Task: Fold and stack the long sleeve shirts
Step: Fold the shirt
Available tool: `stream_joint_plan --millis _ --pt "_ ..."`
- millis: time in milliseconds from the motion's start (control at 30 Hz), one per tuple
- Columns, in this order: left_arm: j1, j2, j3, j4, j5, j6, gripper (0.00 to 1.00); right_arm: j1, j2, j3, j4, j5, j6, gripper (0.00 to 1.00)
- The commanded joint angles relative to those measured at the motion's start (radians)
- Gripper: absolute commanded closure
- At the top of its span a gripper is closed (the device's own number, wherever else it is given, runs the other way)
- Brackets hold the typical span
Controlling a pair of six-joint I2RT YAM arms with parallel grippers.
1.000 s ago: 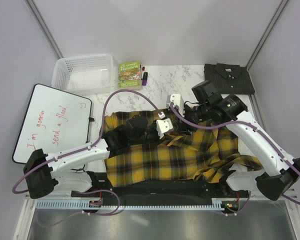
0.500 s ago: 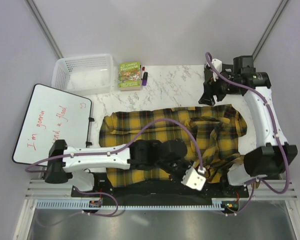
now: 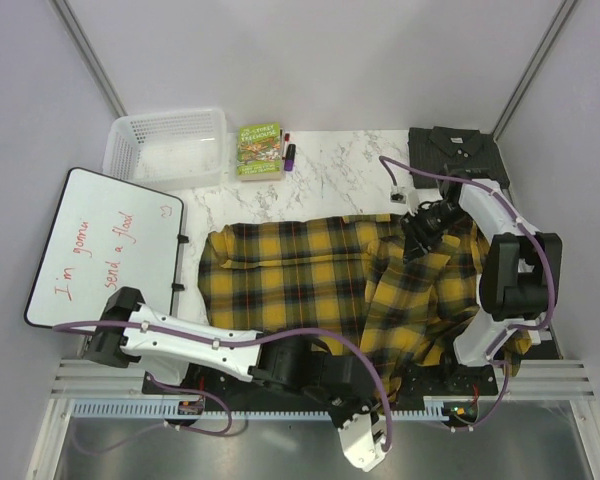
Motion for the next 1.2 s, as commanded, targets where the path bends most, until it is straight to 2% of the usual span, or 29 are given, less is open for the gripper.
stream_joint_plan --millis 0,167,333,433,600,767,833,867,900,1033,1133,1167 --pt "-0.036 -0.041 0.004 -0.017 -0.043 0.082 0.93 0.001 0.028 -0.042 0.046 0.028 -0.039 0.57" --pt "-0.036 -0.033 0.05 -0.013 -0.031 0.115 0.89 0.001 0.058 -0.038 0.1 0.015 0.004 0.56" --pt "-0.036 -0.018 0.056 -0.005 -0.067 0.129 0.88 -0.001 0.091 0.002 0.146 -0.072 0.075 0.56" --pt "-0.027 -0.032 0.027 0.004 -0.078 0.125 0.91 0.001 0.125 0.013 0.192 -0.062 0.115 0.6" --pt "0.019 -0.078 0.007 0.042 -0.101 0.062 0.98 0.001 0.174 -0.018 0.272 0.05 0.156 0.62" --pt "0.221 -0.118 0.062 0.079 -0.086 -0.088 0.98 0.001 0.234 -0.039 0.227 0.095 0.115 0.61" --pt "0.327 -0.134 0.073 0.087 -0.054 -0.124 0.98 0.001 0.245 -0.039 0.207 0.098 0.087 0.57" --pt "0.355 -0.144 0.07 0.092 -0.044 -0.148 0.98 0.001 0.246 -0.024 0.179 0.096 0.08 0.55" --pt "0.381 -0.157 0.059 0.095 -0.038 -0.156 0.98 0.001 0.252 -0.012 0.158 0.079 0.072 0.49" --pt "0.503 -0.196 0.007 0.101 -0.033 -0.204 0.98 0.001 0.239 0.091 0.066 0.049 0.041 0.42" --pt "0.594 -0.229 -0.028 0.116 -0.041 -0.242 0.98 -0.028 0.219 0.177 0.019 0.074 0.023 0.35" --pt "0.617 -0.236 -0.036 0.119 -0.043 -0.269 0.98 -0.028 0.216 0.204 0.005 0.087 0.014 0.29"
